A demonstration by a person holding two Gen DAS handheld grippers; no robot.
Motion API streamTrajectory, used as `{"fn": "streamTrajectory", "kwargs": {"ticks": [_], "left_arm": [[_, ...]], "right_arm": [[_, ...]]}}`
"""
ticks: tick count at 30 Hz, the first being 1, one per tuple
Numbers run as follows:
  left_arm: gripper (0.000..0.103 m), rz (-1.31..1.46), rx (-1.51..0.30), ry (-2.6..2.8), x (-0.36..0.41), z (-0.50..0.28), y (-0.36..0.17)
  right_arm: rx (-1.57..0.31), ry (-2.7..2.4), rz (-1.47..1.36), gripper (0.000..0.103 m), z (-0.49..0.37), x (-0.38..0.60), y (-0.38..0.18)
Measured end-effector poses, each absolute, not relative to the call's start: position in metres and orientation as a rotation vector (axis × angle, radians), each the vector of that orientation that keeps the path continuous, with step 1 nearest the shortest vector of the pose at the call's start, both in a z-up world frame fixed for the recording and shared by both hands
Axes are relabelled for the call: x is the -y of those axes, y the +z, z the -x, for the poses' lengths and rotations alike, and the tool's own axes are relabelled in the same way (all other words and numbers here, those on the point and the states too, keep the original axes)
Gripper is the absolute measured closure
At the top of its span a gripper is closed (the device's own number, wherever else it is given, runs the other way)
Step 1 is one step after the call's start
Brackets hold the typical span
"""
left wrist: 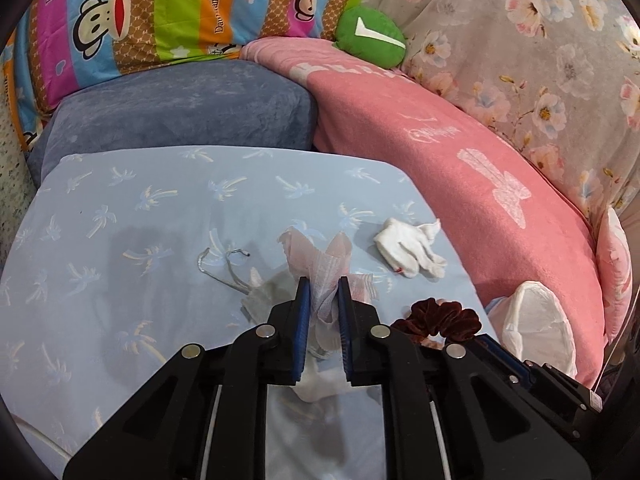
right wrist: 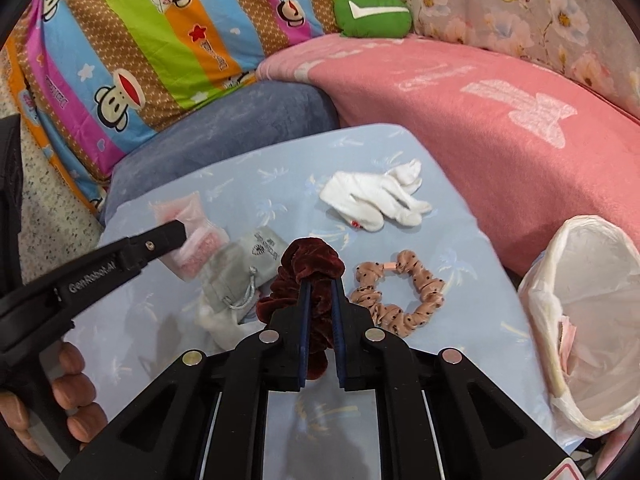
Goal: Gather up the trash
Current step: 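Carry the sheer cloth and red scrunchie with both tools over the bin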
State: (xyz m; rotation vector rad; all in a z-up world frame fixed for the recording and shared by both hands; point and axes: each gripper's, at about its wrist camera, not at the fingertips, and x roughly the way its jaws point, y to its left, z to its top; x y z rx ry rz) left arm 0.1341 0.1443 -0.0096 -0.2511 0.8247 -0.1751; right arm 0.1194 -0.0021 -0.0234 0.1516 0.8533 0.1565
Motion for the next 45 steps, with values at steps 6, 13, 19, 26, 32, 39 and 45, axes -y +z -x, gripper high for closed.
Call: {"fn": "streamTrajectory", "kwargs": {"ticks": [6, 13, 19, 26, 32, 39, 45], "left_arm": [[0.089, 0.221, -0.799, -0.221, -0.119, -0.119, 0.005], [0.089, 0.177, -0.775, -0.29, -0.084, -0.103, 0.02], [0.089, 0.14, -0.767, -0.349, -0.048, -0.095, 0.028], [0.089, 0.095, -0.77, -0.425, -0.002, -0.085, 0.031], [0.089, 0.06, -0.781, -0.497, 0.036, -0.076, 0.03], [0.089, 0.01, -0.798, -0.57, 0.075, -0.069, 0.028], [0.089, -0.015, -0.807, -0.613, 0.096, -0.063, 0.027]], "right_arm": [[-0.785, 0.127, -0.174, 0.094, -0.095, 0.027, 0.006], [-0.731, 0.064, -0.213, 0.094, -0.07, 0.069, 0.028], [-0.698, 0.003, -0.246, 0.094, -0.051, 0.11, 0.037], [-0.676, -0.074, -0.294, 0.094, -0.027, 0.162, 0.036], [-0.67, -0.141, -0.333, 0.094, -0.011, 0.203, 0.03], [-0.658, -0.204, -0.376, 0.094, 0.006, 0.239, 0.024], [-0.645, -0.248, -0.403, 0.094, 0.018, 0.261, 0.021]]}}
